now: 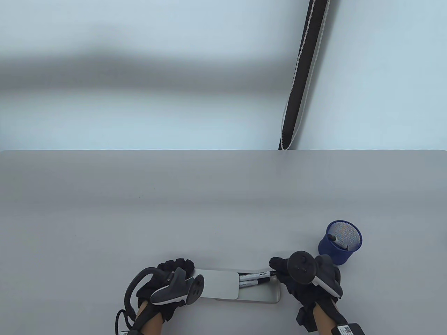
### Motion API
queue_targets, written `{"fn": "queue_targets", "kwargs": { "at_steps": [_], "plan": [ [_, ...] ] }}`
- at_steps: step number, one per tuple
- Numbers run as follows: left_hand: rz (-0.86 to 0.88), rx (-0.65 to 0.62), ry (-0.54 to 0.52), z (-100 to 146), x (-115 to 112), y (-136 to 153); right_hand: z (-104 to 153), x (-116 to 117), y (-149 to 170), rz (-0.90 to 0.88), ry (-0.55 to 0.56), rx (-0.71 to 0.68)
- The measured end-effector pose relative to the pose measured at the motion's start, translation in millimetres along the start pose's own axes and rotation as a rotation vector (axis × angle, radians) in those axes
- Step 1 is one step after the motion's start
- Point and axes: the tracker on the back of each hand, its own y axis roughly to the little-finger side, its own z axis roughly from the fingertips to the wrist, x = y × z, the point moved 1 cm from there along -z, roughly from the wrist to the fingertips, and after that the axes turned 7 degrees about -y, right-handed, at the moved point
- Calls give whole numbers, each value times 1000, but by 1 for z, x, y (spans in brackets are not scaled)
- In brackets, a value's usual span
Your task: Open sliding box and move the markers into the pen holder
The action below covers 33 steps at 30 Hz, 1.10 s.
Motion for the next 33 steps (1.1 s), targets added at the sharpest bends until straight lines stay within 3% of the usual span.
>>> {"fn": "queue_targets", "kwargs": {
  "at_steps": [33],
  "plan": [
    [11, 1, 1, 0, 0, 1, 24, -52, 11, -208, 171, -54]
  ]
}}
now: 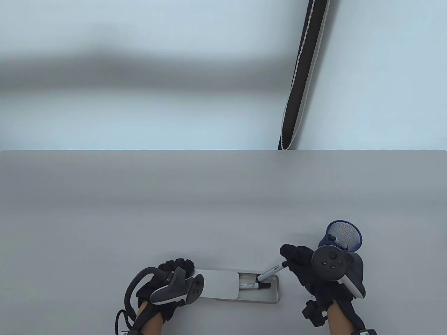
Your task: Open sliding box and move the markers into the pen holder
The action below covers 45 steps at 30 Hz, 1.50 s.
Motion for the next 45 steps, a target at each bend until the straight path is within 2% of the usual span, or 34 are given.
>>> {"fn": "queue_targets", "kwargs": {
  "at_steps": [8, 14, 24, 28, 36, 45],
  "plan": [
    [0, 0, 0, 0, 0, 0, 9, -19, 1, -67, 116, -22],
    [0, 0, 0, 0, 0, 0, 18, -31, -2, -62, 257, -35],
    [0, 0, 0, 0, 0, 0, 37, -47, -8, 112, 576, 14],
    [0, 0, 0, 0, 0, 0, 42, -49, -8, 180, 670, 50],
    [0, 0, 0, 0, 0, 0, 50, -55, -8, 302, 781, 93],
    [0, 0, 0, 0, 0, 0, 54, -58, -1, 354, 824, 147]
  ]
}}
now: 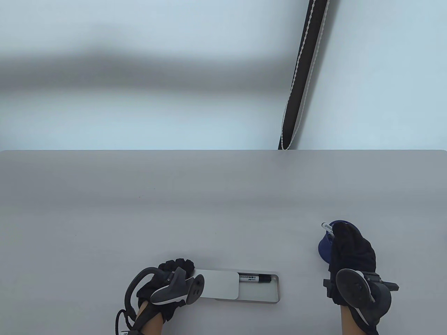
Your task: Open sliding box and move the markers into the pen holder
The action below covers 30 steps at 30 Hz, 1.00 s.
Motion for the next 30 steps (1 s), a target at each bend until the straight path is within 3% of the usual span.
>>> {"fn": "queue_targets", "kwargs": {
  "at_steps": [19, 30],
  "plan": [
    [0, 0, 0, 0, 0, 0, -1, 0, 12, 23, 6, 50],
    [0, 0, 0, 0, 0, 0, 1, 13, 19, 25, -58, 89]
  ]
}}
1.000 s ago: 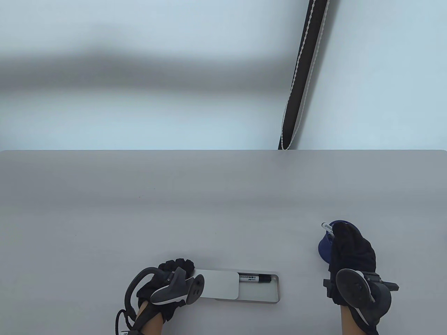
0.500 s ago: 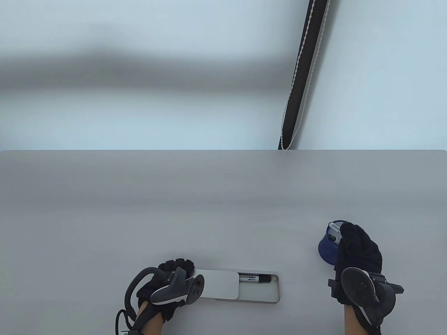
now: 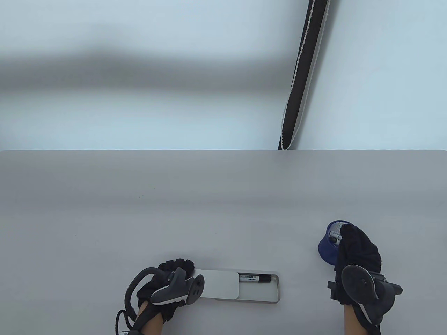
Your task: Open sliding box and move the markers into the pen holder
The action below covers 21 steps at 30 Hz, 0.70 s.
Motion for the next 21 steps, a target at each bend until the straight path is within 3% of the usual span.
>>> {"fn": "queue_targets", "kwargs": {
  "at_steps": [21],
  "plan": [
    [0, 0, 0, 0, 0, 0, 5, 26, 8, 72, -122, 30]
  ]
}}
